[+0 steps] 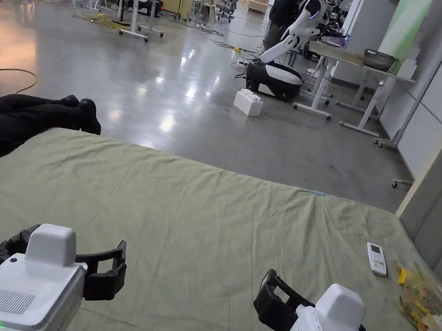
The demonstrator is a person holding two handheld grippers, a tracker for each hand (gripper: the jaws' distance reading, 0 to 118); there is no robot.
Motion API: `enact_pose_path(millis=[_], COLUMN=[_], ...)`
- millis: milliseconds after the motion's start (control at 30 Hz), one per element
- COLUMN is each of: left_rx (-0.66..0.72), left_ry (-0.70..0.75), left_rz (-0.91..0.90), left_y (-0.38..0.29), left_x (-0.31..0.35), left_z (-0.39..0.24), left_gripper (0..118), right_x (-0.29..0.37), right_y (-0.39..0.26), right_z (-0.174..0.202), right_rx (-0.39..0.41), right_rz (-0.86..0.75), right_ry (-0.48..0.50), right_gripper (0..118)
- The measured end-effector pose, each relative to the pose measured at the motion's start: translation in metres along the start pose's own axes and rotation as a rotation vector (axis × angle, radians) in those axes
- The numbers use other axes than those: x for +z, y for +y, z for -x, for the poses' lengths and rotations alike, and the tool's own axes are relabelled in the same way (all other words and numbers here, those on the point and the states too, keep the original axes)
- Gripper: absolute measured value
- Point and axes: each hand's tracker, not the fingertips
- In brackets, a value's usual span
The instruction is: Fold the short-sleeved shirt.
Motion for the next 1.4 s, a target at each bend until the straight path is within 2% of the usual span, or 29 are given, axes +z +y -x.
enact_pose_path(millis=[233, 767, 967, 1133, 1400], left_rx=[-0.004, -0.008, -0.015, -0.046, -0.036], left_ry=[-0.003, -0.022, -0.021, -0.014, 0.002], left_rz=[0.014, 0.048, 0.047, 0.030, 0.028], left_y=[0.002, -0.002, -0.004, -0.006, -0.011], left_x=[-0.003, 0.000, 0.001, 0.002, 0.001], left_z=[0.000, 0.001, 0.001, -0.001, 0.002], left_gripper=[116, 116, 116, 116, 116], right_x=[-0.009, -0.014, -0.015, -0.010, -0.002], right_y=[0.003, -0.008, -0.010, -0.009, -0.015], right_z=[0.005, 0.012, 0.009, 0.003, 0.006], right_rx=[-0.021, 0.054, 0.023, 0.016, 0.143], right_rz=[0.133, 0.197, 0.178, 0.122, -0.044], right_ry=[-0.105, -0.082, -0.110, -0.080, -0.049], right_gripper=[118, 118, 118, 118, 118])
